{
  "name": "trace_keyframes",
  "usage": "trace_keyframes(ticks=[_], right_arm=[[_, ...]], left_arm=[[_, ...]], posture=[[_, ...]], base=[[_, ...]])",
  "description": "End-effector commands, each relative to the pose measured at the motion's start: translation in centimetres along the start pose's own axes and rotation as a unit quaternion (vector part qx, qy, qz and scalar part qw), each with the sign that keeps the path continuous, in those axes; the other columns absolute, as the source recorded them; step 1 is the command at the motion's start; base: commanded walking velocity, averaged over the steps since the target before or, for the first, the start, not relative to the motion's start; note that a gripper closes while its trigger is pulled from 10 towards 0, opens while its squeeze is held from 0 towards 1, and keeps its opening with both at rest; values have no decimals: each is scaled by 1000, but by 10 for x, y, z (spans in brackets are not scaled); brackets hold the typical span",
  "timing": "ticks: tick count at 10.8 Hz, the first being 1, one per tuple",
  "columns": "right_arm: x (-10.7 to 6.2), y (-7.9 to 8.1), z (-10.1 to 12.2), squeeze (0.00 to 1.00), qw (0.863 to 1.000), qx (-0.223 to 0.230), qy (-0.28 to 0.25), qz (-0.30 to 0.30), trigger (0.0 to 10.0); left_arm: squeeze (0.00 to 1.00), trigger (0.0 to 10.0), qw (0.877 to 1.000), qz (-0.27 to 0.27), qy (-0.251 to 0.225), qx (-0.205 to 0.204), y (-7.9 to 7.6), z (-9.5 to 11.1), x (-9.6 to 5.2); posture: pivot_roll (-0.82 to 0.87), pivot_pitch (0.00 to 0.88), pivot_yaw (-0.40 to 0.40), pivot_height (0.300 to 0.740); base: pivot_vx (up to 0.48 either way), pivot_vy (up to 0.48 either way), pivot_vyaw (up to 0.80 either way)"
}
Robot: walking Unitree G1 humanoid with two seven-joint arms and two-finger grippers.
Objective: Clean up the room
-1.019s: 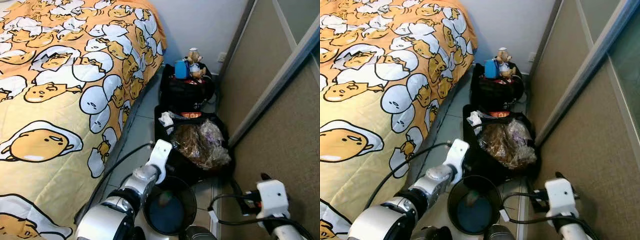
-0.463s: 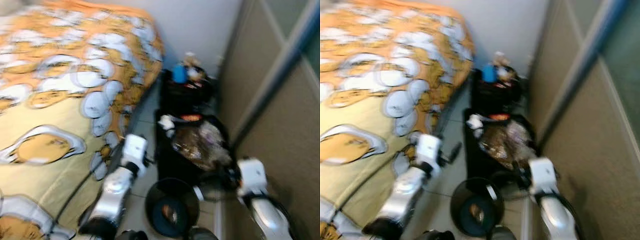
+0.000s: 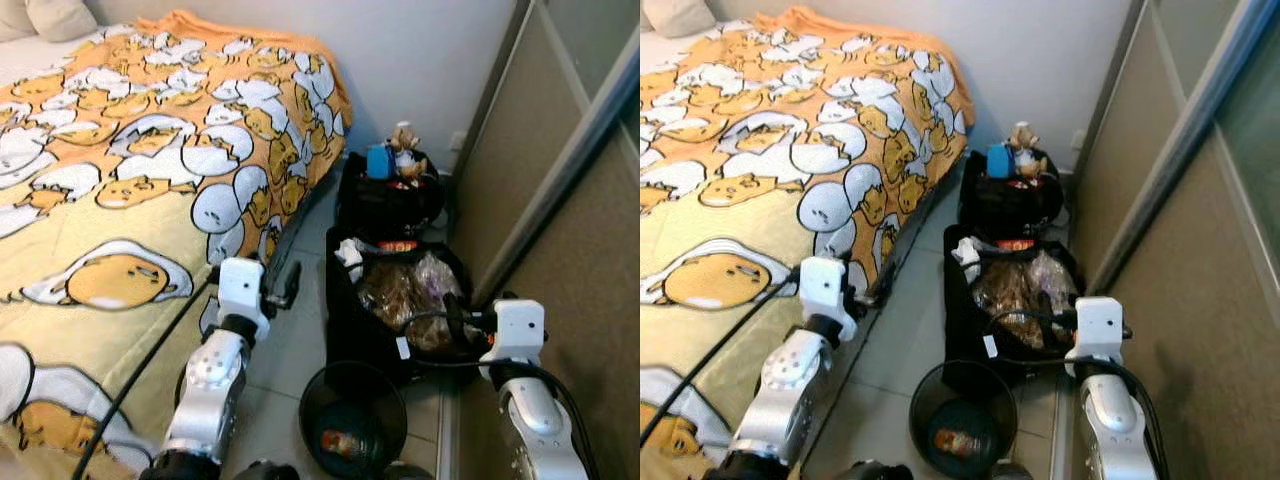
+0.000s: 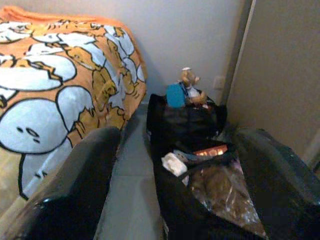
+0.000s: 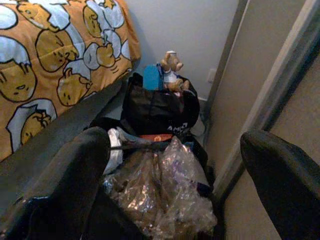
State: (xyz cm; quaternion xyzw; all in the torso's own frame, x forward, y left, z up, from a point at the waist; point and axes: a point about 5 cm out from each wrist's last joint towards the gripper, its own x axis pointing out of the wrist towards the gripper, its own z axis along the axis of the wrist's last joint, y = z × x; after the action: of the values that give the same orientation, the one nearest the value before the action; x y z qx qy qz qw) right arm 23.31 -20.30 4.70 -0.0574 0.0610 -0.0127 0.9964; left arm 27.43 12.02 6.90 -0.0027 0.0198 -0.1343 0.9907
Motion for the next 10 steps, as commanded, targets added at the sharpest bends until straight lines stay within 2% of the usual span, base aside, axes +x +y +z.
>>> trace_keyframes(ticks=[1,3,5,6,8,10], right_arm=[[2,0,-1,0,1000,-12,0,-3,10000],[6,7,-3,0,1000,-24,2,17,10000],[7,5,-4,0,1000,-27,4,13,10000],[7,6,-5,0,999,-30,4,16,10000],[9,6,-7,0,999,-34,7,21,10000],[10,5,-7,0,999,-36,8,23,10000]], left_arm=[[0,10000,1000,5,4,5,2,2,0],[0,10000,1000,0,9,6,1,1,3],[0,10000,1000,1,21,-3,1,-3,2],[0,10000,1000,1,23,-1,1,-5,2],[0,10000,1000,10,29,7,0,-7,5],[0,10000,999,11,31,-6,-4,-9,7]], posture=[[-238,0,60,740],[-246,0,65,740],[-248,0,64,740],[-248,0,61,740],[-250,0,55,740],[-253,0,52,740]], base=[[-345,0,0],[0,0,-800],[0,341,-800],[0,420,0],[0,0,0],[0,0,0]])
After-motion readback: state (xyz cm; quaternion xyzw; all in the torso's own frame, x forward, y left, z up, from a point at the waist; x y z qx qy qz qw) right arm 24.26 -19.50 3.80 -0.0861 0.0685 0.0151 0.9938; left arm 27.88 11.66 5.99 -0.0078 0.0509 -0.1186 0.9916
